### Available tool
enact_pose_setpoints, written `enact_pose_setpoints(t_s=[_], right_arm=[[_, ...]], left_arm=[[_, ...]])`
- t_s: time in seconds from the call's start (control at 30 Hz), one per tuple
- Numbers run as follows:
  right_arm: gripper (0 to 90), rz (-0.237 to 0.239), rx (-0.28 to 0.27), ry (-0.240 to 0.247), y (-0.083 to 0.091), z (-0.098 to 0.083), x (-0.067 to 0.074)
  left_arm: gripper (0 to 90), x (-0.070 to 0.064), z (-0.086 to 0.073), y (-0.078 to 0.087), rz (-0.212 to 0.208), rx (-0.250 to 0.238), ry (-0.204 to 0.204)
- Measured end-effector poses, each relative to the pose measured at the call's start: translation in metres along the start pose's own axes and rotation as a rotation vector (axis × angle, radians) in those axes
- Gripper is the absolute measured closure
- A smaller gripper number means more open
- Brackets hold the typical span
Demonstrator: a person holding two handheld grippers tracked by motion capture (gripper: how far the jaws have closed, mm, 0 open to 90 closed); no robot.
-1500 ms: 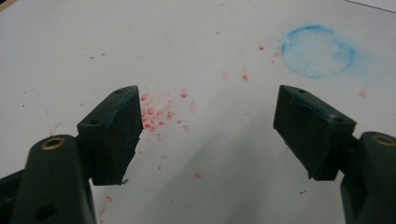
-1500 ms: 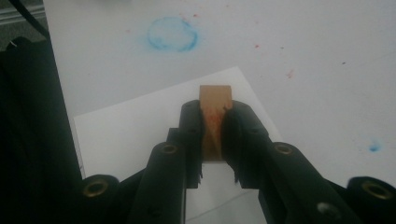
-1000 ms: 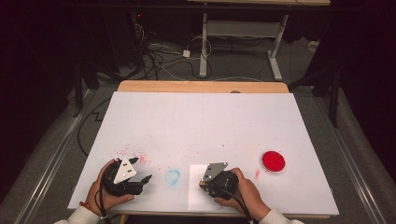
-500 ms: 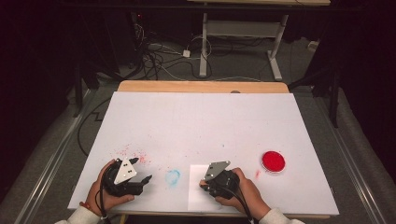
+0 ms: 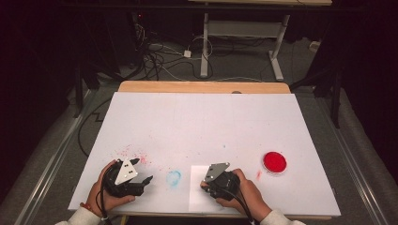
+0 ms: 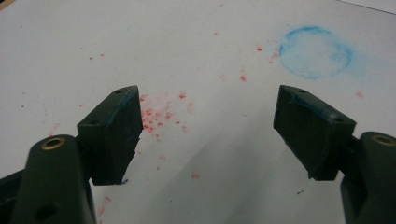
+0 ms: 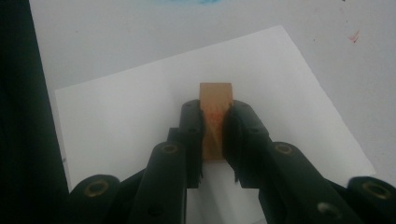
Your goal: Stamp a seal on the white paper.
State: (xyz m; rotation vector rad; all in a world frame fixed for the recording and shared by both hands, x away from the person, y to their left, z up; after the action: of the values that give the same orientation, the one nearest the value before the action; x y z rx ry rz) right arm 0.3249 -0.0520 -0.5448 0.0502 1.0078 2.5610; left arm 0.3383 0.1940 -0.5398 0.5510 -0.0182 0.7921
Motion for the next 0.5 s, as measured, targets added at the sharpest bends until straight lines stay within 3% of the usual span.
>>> enact_pose_setpoints(t_s=[0.5], right_arm=[[76.5,-0.006,0.005,0.011,0.0001,-0.0003,0.0]], left_arm=[[23.5,0.0003,0.0001,-0.0005,-0.003,0.0,-0.011]])
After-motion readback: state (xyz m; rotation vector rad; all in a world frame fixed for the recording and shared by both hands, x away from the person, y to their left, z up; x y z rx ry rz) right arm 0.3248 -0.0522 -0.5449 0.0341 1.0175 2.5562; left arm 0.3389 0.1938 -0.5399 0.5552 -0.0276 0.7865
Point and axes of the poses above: each handheld gripper's, and its own axes: y roughly backward along the jaws, z roughly out of its top, x roughly to its left, the point moved 9 cm from there along -y, roughly forward along the jaws, and after that the axes turned 14 degrees about -x, right-handed, at the moved point
